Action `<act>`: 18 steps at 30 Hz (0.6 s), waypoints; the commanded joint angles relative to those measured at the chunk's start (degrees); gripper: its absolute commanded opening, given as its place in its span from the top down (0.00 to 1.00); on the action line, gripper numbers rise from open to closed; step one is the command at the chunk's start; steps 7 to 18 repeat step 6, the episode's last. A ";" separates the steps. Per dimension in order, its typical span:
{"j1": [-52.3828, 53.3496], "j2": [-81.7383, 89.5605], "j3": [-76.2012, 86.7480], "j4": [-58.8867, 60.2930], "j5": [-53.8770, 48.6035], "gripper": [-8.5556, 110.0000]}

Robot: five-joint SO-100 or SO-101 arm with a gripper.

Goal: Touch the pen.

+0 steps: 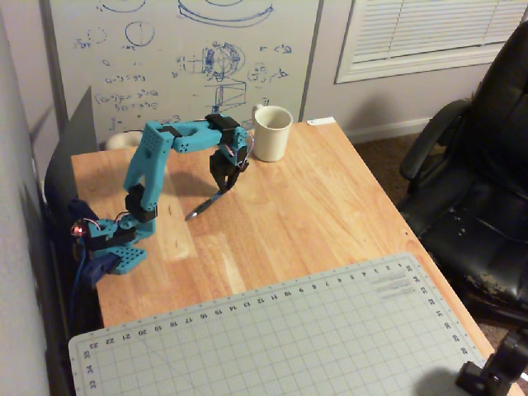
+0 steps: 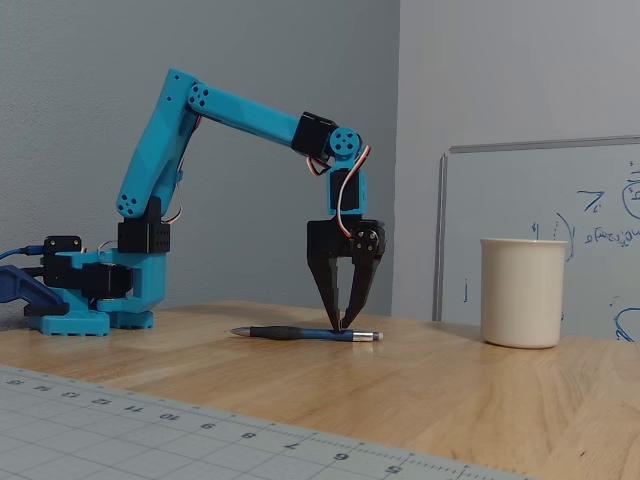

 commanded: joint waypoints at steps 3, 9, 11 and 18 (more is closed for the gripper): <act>0.26 1.49 -4.31 0.00 -0.35 0.92; 0.26 1.49 -4.31 0.00 -0.35 0.92; 0.26 1.49 -4.31 0.00 -0.35 0.92; 0.26 1.49 -4.31 0.00 -0.35 0.92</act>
